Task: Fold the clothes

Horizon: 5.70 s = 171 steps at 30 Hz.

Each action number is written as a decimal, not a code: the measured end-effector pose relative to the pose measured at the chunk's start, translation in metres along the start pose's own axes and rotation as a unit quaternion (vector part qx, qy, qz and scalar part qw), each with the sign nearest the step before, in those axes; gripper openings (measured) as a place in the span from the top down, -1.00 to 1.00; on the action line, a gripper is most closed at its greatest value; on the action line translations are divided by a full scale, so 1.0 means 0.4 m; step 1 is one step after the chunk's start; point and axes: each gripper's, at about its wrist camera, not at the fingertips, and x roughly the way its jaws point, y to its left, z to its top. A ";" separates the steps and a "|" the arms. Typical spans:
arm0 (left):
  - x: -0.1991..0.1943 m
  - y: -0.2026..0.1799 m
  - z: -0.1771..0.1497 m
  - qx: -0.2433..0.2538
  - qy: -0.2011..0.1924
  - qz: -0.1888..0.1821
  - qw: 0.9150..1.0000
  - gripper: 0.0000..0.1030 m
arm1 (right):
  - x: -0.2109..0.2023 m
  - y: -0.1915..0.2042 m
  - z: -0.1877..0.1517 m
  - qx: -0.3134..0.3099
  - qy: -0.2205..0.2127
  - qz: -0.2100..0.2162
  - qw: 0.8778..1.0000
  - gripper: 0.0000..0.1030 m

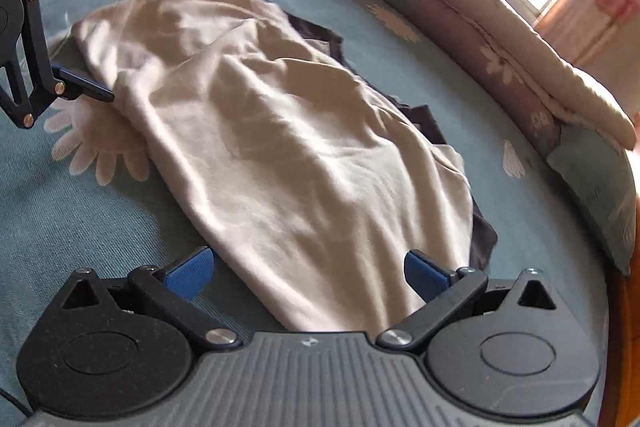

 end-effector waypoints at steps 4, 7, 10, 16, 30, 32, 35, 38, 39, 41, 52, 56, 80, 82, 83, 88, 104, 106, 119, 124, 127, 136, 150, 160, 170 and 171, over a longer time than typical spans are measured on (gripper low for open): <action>0.029 -0.036 0.009 0.052 -0.013 0.028 0.998 -0.93 | 0.039 0.072 0.037 -0.074 -0.003 -0.008 0.997 -1.00; 0.068 -0.030 0.048 0.055 -0.018 0.037 0.998 -0.93 | 0.055 0.099 0.067 -0.097 -0.017 -0.028 0.995 -1.00; 0.092 -0.032 0.068 0.078 -0.029 0.049 0.995 -0.95 | 0.079 0.108 0.083 -0.101 -0.026 -0.042 0.994 -1.00; 0.107 -0.002 -0.015 0.124 -0.007 0.095 0.988 -0.95 | 0.056 0.045 -0.001 -0.109 -0.007 -0.075 0.991 -1.00; 0.220 -0.006 0.094 0.164 -0.006 0.131 0.978 -0.85 | 0.114 0.081 0.043 -0.183 -0.017 -0.140 0.973 -1.00; 0.225 0.005 0.081 0.167 -0.007 0.129 0.977 -0.86 | 0.118 0.076 0.039 -0.185 -0.021 -0.141 0.972 -1.00; 0.233 0.045 0.030 0.151 0.009 0.136 0.979 -0.87 | 0.109 0.050 0.006 -0.185 -0.017 -0.148 0.971 -1.00; 0.236 0.064 0.011 0.140 0.018 0.140 0.980 -0.88 | 0.094 0.013 -0.036 -0.166 -0.004 -0.157 0.974 -1.00; 0.238 0.060 0.013 0.148 0.018 0.142 0.979 -0.87 | 0.094 0.003 -0.043 -0.158 -0.002 -0.156 0.975 -1.00; 0.247 0.038 0.026 0.187 0.016 0.153 0.970 -0.81 | 0.100 0.005 -0.036 -0.160 0.003 -0.157 0.975 -1.00; 0.303 -0.053 0.004 0.235 0.024 0.136 0.962 0.91 | 0.115 0.019 -0.027 -0.167 0.007 -0.162 0.973 -1.00; 0.304 -0.054 0.006 0.234 0.026 0.135 0.962 0.92 | 0.115 0.026 -0.035 -0.157 0.001 -0.172 0.972 -0.99; 0.290 -0.065 -0.016 0.200 0.021 0.145 0.969 0.93 | 0.124 0.180 -0.093 -0.228 0.007 -0.187 0.955 0.76; 0.290 -0.066 -0.016 0.200 0.022 0.146 0.969 0.94 | 0.130 0.189 -0.089 -0.244 0.016 -0.193 0.950 0.75; 0.291 -0.066 -0.016 0.200 0.022 0.147 0.969 0.94 | 0.132 0.193 -0.086 -0.249 0.020 -0.195 0.949 0.75; 0.294 -0.067 -0.015 0.200 0.022 0.145 0.969 0.94 | 0.132 0.196 -0.086 -0.270 0.021 -0.196 0.942 0.76; 0.299 -0.061 -0.018 0.190 0.018 0.143 0.971 0.94 | 0.138 0.144 -0.008 -0.208 -0.014 -0.275 0.939 -0.53; 0.299 -0.061 -0.018 0.190 0.018 0.144 0.971 0.94 | 0.139 0.138 -0.010 -0.205 -0.017 -0.276 0.939 -0.51; 0.300 -0.053 -0.021 0.189 0.017 0.143 0.971 0.94 | 0.164 0.073 -0.046 -0.211 0.011 -0.291 0.933 -0.46; 0.302 -0.046 -0.024 0.184 0.013 0.141 0.973 0.94 | 0.175 0.061 -0.071 -0.205 0.040 -0.223 0.952 0.61; 0.304 -0.044 -0.026 0.181 0.010 0.142 0.973 0.94 | 0.205 0.090 -0.085 -0.239 0.055 -0.238 0.940 0.68; 0.308 -0.025 -0.019 0.186 0.008 0.145 0.972 0.87 | 0.193 0.081 -0.073 -0.230 0.052 -0.237 0.943 0.71; 0.241 -0.004 0.006 0.200 0.011 0.157 0.967 0.91 | 0.048 0.078 -0.058 -0.228 0.020 -0.215 0.949 0.83; 0.113 -0.054 -0.021 0.199 0.018 0.150 0.968 0.93 | -0.075 0.130 -0.073 -0.228 0.019 -0.188 0.955 0.83; -0.099 -0.185 -0.082 0.210 0.014 0.129 0.969 0.93 | -0.255 0.264 -0.162 -0.234 0.040 -0.141 0.961 0.83; -0.119 -0.200 -0.090 0.211 0.013 0.128 0.969 0.93 | -0.270 0.278 -0.169 -0.232 0.041 -0.138 0.962 0.83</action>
